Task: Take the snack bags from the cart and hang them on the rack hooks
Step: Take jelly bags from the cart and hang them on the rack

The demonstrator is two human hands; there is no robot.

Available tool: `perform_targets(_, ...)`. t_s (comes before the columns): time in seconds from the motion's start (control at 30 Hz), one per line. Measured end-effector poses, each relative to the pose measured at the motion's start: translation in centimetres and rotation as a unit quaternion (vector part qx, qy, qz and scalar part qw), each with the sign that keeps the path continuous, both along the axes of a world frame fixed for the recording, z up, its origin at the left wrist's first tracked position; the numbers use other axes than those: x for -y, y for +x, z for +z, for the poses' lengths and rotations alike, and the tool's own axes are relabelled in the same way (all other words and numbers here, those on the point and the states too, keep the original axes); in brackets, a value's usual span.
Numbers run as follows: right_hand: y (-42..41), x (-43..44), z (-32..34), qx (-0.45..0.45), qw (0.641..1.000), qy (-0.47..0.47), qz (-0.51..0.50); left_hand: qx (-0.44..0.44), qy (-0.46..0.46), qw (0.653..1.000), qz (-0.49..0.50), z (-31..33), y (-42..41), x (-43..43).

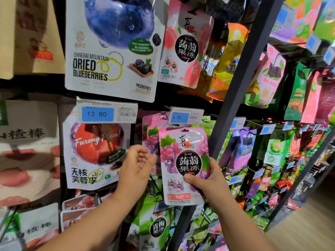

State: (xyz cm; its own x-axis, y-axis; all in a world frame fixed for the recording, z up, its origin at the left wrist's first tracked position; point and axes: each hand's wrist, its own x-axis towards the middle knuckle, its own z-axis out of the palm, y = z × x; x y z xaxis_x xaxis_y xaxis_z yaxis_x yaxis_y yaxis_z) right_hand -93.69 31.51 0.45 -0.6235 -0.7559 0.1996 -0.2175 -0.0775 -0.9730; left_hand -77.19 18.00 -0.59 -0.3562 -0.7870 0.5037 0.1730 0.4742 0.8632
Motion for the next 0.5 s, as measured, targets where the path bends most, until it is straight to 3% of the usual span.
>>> perform_targets(0.17,0.3,1.7,-0.2,-0.001,1.0,-0.016,-0.007,0.122,0.092,0.974,-0.17,-0.9,-0.8,-1.4)
perform_targets(0.27,0.3,2.6,-0.2,0.004,1.0,-0.021,-0.005,0.158,0.065,0.973,-0.152,-0.9,-1.1,-2.2)
perform_targets(0.5,0.1,3.5,-0.4,0.008,1.0,-0.005,0.017,0.146,0.065,0.981,-0.114,-1.1,-1.4,-1.7)
